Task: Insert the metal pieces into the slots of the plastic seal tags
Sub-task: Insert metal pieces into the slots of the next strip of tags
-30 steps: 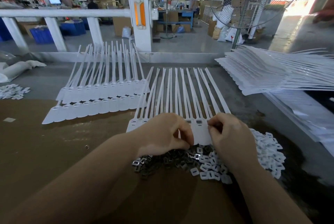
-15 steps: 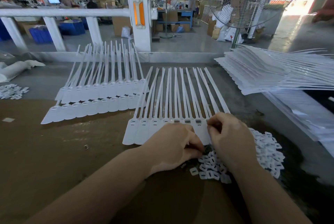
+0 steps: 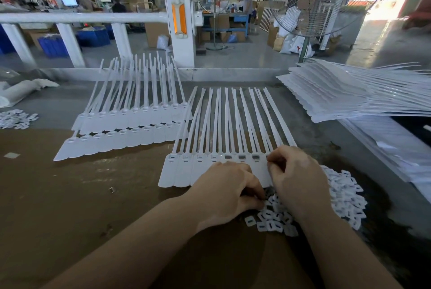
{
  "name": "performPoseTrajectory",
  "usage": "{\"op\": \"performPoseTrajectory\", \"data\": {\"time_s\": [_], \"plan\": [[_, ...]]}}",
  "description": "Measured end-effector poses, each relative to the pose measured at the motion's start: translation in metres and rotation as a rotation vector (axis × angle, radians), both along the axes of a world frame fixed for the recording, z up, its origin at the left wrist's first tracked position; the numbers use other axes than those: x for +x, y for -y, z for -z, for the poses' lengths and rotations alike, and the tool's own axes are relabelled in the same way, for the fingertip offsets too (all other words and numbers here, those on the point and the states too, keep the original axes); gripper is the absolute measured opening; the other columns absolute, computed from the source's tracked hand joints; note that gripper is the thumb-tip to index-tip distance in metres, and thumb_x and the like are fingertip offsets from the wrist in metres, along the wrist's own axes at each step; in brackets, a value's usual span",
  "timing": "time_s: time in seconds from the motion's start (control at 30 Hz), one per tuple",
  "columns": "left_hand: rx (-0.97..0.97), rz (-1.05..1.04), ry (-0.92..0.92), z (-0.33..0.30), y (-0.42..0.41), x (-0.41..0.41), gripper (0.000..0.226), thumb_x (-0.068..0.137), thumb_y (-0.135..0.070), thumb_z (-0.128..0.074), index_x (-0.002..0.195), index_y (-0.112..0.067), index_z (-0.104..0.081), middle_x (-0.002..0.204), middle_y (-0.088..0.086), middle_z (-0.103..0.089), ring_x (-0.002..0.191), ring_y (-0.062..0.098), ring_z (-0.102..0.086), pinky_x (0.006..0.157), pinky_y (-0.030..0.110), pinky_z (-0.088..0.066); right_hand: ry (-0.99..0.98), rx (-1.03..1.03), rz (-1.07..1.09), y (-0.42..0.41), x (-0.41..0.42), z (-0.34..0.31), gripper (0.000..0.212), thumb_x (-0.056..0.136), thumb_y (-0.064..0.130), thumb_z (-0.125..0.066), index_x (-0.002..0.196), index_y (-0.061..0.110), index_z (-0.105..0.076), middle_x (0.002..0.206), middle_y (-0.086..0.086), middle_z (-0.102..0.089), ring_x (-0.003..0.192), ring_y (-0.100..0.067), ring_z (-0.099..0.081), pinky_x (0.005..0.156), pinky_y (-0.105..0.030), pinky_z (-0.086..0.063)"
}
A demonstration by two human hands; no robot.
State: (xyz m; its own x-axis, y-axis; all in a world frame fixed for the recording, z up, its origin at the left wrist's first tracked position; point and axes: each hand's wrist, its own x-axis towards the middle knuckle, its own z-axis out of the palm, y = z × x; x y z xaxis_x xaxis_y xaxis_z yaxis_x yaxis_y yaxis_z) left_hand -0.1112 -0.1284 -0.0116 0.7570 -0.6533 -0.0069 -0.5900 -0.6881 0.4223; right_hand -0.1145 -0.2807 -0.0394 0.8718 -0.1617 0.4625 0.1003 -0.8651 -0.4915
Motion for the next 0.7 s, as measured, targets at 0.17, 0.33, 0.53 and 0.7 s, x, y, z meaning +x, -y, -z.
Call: {"op": "performPoseTrajectory", "data": {"time_s": [0.17, 0.33, 0.53, 0.7], "plan": [[-0.043, -0.024, -0.016, 0.0018, 0.0006, 0.0007, 0.02, 0.087, -0.037, -0.062, 0.105, -0.034, -0.069, 0.099, -0.015, -0.055, 0.095, 0.006, -0.05, 0.091, 0.028, -0.042, -0.003, 0.002, -0.001, 0.0004, -0.0001, 0.0003, 0.007, 0.087, 0.013, -0.059, 0.088, 0.014, -0.066, 0.089, 0.001, -0.064, 0.088, -0.017, -0.055, 0.074, -0.028, -0.043], [-0.045, -0.033, -0.018, 0.0023, 0.0019, 0.0001, 0.02, 0.082, -0.044, -0.066, 0.099, -0.033, -0.069, 0.091, -0.018, -0.052, 0.089, 0.003, -0.05, 0.085, 0.026, -0.043, -0.008, 0.002, 0.004, 0.0009, -0.0002, 0.0002, 0.007, 0.087, 0.013, -0.059, 0.088, 0.014, -0.066, 0.088, 0.001, -0.064, 0.088, -0.017, -0.055, 0.073, -0.029, -0.043], [-0.02, -0.019, 0.03, 0.0048, 0.0025, 0.0004, 0.022, 0.085, -0.042, -0.063, 0.104, -0.033, -0.069, 0.097, -0.015, -0.056, 0.093, 0.006, -0.049, 0.087, 0.025, -0.04, -0.004, 0.002, 0.001, 0.0011, 0.0003, 0.0007, 0.007, 0.087, 0.013, -0.059, 0.088, 0.014, -0.066, 0.088, 0.001, -0.064, 0.087, -0.016, -0.055, 0.072, -0.027, -0.041], [-0.089, -0.027, 0.037, 0.0073, 0.0006, -0.0014, 0.011, 0.083, -0.039, -0.066, 0.092, -0.033, -0.067, 0.084, -0.022, -0.048, 0.085, -0.001, -0.047, 0.077, 0.014, -0.037, -0.003, -0.001, 0.001, 0.0014, 0.0003, 0.0009, 0.007, 0.087, 0.014, -0.059, 0.088, 0.015, -0.066, 0.087, 0.001, -0.064, 0.087, -0.016, -0.055, 0.072, -0.027, -0.042]]}}
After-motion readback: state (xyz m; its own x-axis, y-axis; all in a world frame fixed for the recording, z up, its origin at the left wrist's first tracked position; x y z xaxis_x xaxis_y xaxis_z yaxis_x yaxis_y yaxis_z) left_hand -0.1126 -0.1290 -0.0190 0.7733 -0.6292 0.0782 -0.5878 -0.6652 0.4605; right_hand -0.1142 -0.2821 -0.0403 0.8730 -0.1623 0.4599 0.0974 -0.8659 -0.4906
